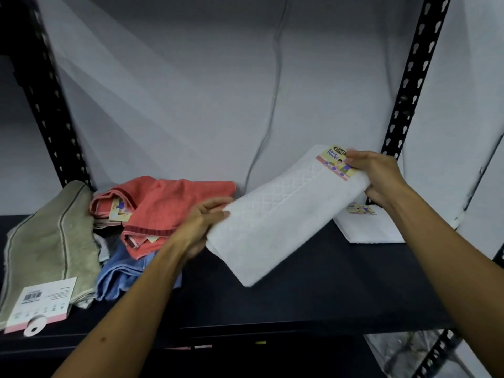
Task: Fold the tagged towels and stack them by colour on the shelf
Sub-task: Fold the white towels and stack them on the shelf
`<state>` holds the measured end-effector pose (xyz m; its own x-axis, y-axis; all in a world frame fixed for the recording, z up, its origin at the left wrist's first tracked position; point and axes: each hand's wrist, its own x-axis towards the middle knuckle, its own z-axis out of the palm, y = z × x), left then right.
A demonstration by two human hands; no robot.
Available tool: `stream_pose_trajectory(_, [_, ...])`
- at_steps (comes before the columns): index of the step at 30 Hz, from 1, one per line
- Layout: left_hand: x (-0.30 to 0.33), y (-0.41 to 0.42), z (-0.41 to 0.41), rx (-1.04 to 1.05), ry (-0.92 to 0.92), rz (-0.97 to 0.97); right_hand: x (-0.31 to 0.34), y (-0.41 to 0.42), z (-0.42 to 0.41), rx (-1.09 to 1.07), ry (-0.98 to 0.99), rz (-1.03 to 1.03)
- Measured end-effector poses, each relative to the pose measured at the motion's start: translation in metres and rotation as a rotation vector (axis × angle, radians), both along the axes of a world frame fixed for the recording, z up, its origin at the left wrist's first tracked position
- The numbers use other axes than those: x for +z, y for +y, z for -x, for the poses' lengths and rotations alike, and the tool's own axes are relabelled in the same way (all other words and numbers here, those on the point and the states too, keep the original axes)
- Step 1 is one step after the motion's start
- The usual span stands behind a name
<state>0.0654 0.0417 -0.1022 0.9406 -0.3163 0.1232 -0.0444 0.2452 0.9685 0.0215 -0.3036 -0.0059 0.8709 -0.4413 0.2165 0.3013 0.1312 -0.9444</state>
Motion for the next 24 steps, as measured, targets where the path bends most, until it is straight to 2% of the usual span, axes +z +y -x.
stream_pose_trajectory(4, [0.009, 0.032, -0.018, 0.084, 0.157, 0.062, -0.035, -0.009, 0.015, 0.067, 0.200, 0.097])
stream_pose_trajectory(7, [0.002, 0.046, -0.023, -0.010, 0.221, -0.075, -0.069, -0.006, 0.026, 0.105, 0.303, 0.088])
stream_pose_trajectory(11, [-0.020, 0.049, -0.027, -0.050, 0.268, -0.296, -0.109, -0.006, 0.029, 0.023, 0.451, 0.247])
stream_pose_trajectory(14, [-0.031, 0.042, -0.029, 0.068, 0.085, -0.563, -0.122, -0.011, 0.019, -0.122, 0.488, 0.526])
stream_pose_trajectory(17, [-0.036, 0.031, -0.027, 0.156, -0.123, -0.828, -0.124, -0.010, 0.008, -0.189, 0.429, 0.834])
stream_pose_trajectory(22, [-0.044, 0.021, -0.022, 0.294, -0.354, -1.013, -0.130, -0.001, -0.013, -0.193, 0.404, 1.089])
stream_pose_trajectory(24, [-0.048, 0.019, -0.022, 0.309, -0.400, -1.059, -0.132, 0.011, -0.010, -0.175, 0.335, 1.174])
